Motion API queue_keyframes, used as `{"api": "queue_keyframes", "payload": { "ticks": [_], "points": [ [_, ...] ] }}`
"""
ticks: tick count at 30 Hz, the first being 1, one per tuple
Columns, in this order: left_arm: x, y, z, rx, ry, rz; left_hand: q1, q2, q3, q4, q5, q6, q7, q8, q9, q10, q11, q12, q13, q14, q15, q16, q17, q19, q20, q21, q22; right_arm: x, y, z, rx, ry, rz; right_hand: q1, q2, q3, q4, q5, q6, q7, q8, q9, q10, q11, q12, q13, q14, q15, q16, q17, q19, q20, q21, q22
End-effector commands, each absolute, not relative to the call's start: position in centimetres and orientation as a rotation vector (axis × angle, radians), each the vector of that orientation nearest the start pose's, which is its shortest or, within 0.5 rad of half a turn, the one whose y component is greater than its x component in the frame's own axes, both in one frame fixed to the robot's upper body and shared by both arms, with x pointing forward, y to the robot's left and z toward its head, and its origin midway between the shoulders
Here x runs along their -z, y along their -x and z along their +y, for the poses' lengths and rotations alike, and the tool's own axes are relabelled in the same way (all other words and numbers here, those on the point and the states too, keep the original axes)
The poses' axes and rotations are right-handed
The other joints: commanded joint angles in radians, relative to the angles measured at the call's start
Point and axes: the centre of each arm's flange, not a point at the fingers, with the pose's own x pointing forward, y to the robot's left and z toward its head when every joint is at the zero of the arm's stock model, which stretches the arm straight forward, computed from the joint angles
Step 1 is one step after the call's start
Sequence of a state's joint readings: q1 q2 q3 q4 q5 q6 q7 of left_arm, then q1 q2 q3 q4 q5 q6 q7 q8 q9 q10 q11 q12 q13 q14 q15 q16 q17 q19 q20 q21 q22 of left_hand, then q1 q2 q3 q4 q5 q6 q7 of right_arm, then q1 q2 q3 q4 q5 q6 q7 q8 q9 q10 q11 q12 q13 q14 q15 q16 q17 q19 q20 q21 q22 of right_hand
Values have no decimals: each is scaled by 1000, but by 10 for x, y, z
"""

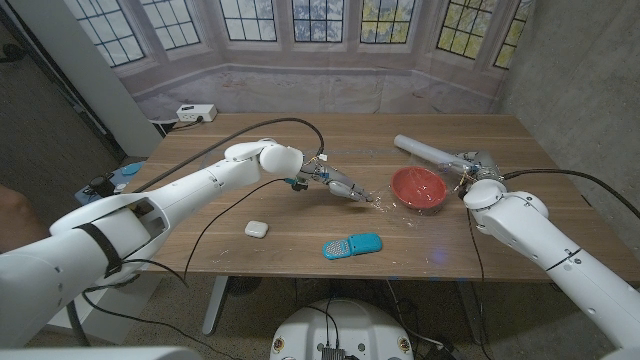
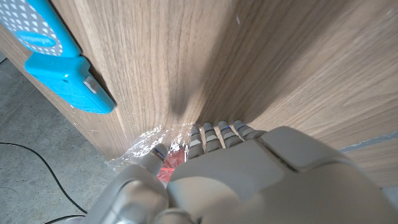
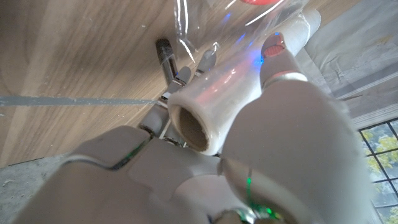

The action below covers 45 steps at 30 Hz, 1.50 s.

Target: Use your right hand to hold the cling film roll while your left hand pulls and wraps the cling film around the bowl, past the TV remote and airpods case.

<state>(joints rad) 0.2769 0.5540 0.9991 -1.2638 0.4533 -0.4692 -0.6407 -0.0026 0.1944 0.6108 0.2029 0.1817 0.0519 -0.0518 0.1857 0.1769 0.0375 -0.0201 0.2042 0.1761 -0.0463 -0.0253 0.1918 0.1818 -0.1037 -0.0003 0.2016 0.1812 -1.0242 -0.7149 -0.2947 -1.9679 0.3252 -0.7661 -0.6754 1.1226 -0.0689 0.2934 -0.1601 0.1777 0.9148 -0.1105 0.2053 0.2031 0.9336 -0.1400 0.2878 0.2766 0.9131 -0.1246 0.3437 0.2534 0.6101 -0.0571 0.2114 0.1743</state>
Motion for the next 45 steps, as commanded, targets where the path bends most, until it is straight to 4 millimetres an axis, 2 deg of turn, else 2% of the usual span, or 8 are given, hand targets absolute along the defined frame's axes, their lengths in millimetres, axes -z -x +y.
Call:
{"api": "queue_keyframes", "payload": {
  "ticks": [1,45],
  "points": [
    [9,-635,79,995,-1812,-558,-9,2,-1,1,-1,6,0,1,0,8,4,-4,3,-1,3,-3,0,-9,-2,0,3,37,-575,-339,498,521,-149,59,118,-2,1,5,55,-42,7,14,6,-7,3,4,-3,-104,-2,2,-5,-35,-5,4],
    [12,-635,88,1003,-1819,-542,-7,2,2,0,-1,4,-1,-2,1,8,2,-6,3,1,2,-4,0,-9,-5,2,2,64,-585,-340,518,491,-174,70,124,-12,-1,5,61,-57,10,15,8,-21,2,8,-6,-109,0,8,-6,-49,-5,3]
  ]
}}
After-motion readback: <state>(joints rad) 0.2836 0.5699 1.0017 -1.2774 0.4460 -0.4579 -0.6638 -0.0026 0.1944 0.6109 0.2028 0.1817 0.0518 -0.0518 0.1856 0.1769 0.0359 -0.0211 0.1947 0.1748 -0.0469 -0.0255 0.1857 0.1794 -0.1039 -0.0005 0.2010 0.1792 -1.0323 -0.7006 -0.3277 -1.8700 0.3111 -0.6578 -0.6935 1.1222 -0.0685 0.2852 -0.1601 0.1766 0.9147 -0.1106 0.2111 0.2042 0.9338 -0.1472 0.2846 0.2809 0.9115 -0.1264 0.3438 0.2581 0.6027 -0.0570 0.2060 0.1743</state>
